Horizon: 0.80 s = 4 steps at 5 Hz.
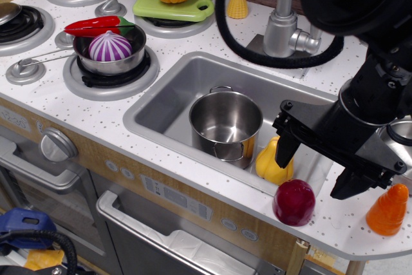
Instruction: Put sweet potato in pot which is in sink
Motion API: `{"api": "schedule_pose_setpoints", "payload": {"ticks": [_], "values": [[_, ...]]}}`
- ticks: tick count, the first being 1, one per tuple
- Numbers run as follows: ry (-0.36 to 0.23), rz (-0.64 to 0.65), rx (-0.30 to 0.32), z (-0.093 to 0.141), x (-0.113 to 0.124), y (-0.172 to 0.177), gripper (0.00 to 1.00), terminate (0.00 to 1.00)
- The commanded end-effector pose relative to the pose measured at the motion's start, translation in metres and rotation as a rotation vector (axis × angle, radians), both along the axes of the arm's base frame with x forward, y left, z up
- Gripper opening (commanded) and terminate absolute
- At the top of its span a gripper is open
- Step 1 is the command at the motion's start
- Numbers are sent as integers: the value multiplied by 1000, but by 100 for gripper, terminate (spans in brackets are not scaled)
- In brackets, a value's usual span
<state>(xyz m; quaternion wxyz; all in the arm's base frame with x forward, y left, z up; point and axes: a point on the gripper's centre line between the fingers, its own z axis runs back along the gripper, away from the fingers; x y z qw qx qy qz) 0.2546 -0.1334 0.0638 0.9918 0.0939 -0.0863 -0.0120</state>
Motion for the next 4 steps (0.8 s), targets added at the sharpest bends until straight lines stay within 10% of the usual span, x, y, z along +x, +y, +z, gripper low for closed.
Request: {"api": "schedule_pose_setpoints", "payload": {"ticks": [1,4], "values": [[0,0,0,0,0,0,100,0],[-66,-32,-69,-18,7,4,100,0]]}}
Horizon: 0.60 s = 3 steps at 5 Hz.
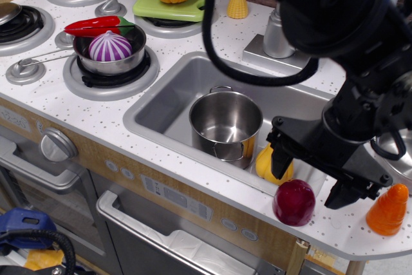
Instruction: Put sweet potato in pot which is in sink
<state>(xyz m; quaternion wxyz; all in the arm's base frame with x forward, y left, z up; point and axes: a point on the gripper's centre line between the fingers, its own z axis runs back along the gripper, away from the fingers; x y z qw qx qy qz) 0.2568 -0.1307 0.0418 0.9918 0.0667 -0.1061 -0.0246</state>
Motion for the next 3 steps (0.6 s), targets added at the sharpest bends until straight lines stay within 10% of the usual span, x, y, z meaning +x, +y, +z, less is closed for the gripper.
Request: {"api": "schedule_pose_setpoints", "payload": {"ticks": [1,3], "values": [[-40,7,-32,-2,4,3,100,0],[-72,20,-44,-12,5,2,100,0]]}}
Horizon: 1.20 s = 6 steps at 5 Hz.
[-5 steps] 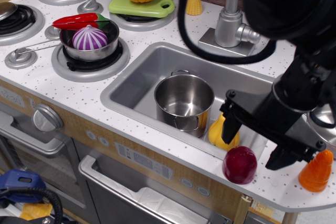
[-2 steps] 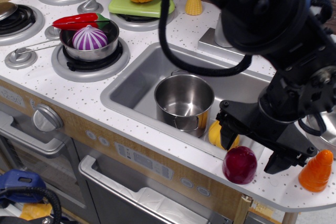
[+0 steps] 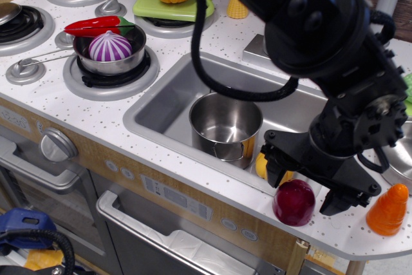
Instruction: Put sweet potato in pot which is in sink
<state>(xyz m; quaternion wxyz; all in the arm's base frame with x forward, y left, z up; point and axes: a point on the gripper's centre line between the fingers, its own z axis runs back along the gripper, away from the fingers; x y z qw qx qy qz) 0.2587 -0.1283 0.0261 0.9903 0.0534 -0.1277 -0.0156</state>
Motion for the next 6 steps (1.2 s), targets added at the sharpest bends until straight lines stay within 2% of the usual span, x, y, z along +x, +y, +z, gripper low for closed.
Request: {"api": "schedule_pose_setpoints", "payload": {"ticks": [1,3,4,5,6], "values": [[-54,22,-37,-3,1,2,100,0],[-90,69,-48,-9,-1,-1,100,0],[-94,80,-56,-8,0,-1,0,0],[-104,85,-49,-6,1,0,0,0],[-75,66,5,12,5,6,0,0]]}}
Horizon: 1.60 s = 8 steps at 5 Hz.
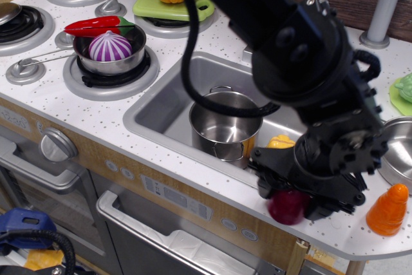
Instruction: Put sweet potato in pot which is in sink
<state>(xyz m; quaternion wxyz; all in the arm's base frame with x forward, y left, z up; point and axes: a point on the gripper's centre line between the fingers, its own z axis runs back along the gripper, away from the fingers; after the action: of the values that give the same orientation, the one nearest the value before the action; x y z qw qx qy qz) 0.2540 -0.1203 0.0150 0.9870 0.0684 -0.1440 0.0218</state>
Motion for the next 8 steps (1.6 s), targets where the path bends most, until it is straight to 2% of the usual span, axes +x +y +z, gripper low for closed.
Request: {"api": "schedule_pose_setpoints", "payload": {"ticks": [1,2,3,4,6,7,8], "values": [[14,-52,26,45,16,11,0,0],[11,-126,169,55,23,37,0,0],[-11,-209,191,58,37,67,0,0],[-63,-343,175,51,59,107,0,0],[-177,-516,177,39,79,134,0,0],[-216,-557,175,36,77,135,100,0],[-216,-557,175,36,77,135,100,0]]}}
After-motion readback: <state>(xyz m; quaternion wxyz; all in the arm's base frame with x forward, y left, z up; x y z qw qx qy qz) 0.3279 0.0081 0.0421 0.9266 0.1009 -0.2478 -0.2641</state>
